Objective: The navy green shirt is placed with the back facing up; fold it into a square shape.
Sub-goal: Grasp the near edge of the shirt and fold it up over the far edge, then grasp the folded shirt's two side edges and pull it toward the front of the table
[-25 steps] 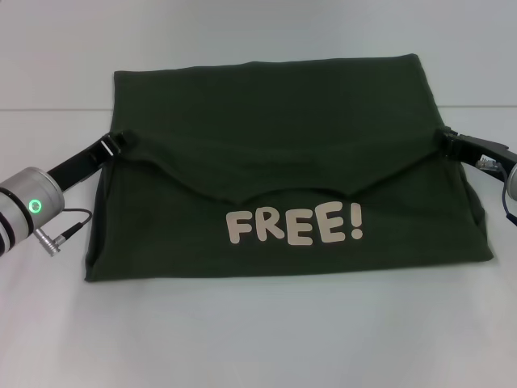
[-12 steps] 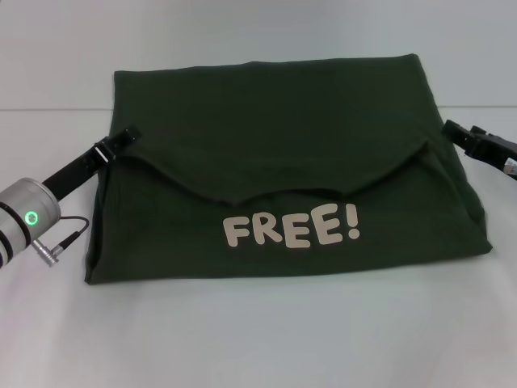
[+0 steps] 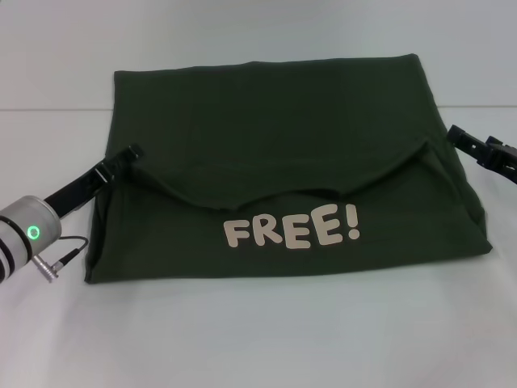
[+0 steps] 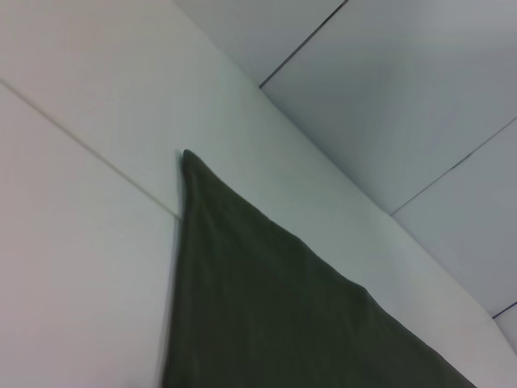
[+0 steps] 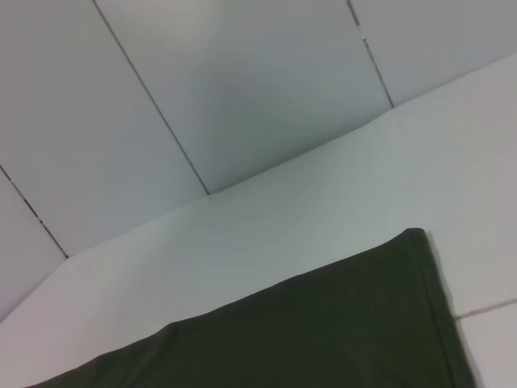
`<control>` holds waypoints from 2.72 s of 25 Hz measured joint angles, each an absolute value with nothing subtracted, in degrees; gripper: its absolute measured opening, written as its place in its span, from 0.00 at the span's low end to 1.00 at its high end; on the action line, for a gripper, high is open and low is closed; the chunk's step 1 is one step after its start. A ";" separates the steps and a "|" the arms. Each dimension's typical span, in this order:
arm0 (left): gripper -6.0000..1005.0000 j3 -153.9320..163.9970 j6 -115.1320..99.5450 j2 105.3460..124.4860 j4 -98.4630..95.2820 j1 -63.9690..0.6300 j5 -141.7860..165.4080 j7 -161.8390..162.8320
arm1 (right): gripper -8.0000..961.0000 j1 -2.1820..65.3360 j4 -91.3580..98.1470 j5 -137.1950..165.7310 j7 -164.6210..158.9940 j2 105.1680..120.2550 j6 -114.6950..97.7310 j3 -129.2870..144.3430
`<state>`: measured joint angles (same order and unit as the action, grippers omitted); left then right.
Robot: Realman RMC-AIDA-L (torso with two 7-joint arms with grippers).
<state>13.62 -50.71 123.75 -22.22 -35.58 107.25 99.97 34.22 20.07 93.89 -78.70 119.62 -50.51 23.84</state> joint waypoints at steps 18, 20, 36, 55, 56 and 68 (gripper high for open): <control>0.95 13.28 -83.98 117.99 -41.83 -30.12 132.12 117.44 | 0.96 26.92 26.54 105.93 -79.00 115.09 -84.51 32.35; 0.95 13.48 -84.76 117.71 -42.74 -30.37 135.13 118.67 | 0.96 26.76 27.62 108.60 -77.48 115.25 -88.74 33.14; 0.93 16.24 -81.23 117.83 -41.41 -31.35 142.48 119.91 | 0.96 27.19 29.44 116.65 -70.31 118.77 -93.18 34.75; 0.92 21.19 -80.06 118.02 -38.92 -32.82 142.45 120.20 | 0.96 27.94 29.34 116.43 -70.09 119.39 -91.82 34.44; 0.92 22.67 -79.63 118.07 -39.00 -32.85 142.51 120.76 | 0.96 27.94 29.35 116.41 -70.10 119.42 -91.82 34.38; 0.58 24.21 -79.04 118.06 -39.35 -33.48 143.78 121.38 | 0.95 27.87 29.45 116.28 -70.40 119.43 -91.92 34.06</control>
